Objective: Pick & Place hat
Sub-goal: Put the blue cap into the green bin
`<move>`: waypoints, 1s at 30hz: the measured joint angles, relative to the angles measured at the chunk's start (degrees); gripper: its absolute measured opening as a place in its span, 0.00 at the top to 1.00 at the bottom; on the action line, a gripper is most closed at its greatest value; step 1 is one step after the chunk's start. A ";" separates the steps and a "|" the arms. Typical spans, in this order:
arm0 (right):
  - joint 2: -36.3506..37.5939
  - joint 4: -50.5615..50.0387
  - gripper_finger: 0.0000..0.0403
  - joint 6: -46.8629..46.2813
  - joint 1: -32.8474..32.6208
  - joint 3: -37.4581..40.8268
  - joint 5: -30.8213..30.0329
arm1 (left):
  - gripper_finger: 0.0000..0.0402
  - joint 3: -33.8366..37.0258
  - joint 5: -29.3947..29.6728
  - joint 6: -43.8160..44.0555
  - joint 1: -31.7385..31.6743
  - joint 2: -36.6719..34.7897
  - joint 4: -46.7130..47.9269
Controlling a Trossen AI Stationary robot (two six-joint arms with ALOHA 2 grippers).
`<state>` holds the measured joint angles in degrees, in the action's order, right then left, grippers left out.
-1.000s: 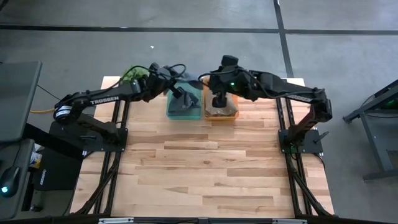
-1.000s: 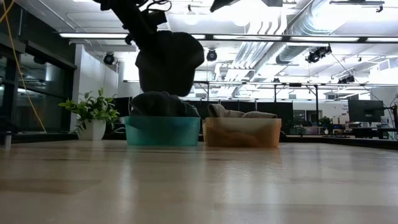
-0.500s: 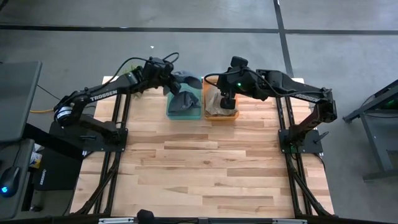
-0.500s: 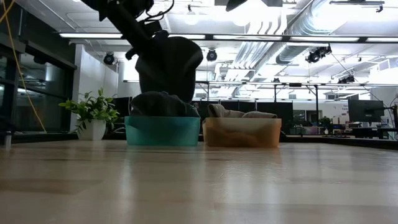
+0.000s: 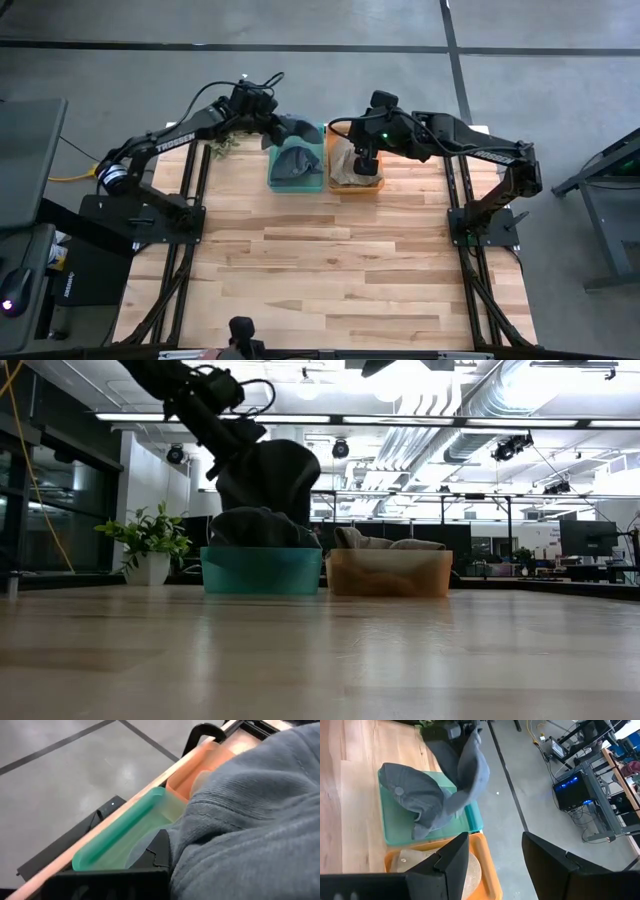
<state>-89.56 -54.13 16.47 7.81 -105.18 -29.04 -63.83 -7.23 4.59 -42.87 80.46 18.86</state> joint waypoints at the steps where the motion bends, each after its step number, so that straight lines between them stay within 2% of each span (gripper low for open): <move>1: 0.00 0.00 0.56 0.00 0.00 0.00 0.02 | 1.00 0.00 0.09 -0.24 0.03 0.76 -0.75; 17: -0.02 0.02 0.56 0.00 0.00 0.01 -0.04 | 1.00 0.02 -1.09 -2.93 0.11 9.95 -6.92; 23: -0.02 0.00 0.56 0.00 0.00 0.01 -0.11 | 1.00 0.02 -0.79 -4.55 0.11 10.87 -9.24; 30: -0.02 0.00 0.56 0.13 0.00 0.01 -0.42 | 1.00 0.02 4.01 -8.02 0.15 10.87 -9.39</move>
<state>-89.58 -54.13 16.60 7.81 -105.16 -29.45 -63.81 -3.22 -3.42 -42.72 91.33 9.48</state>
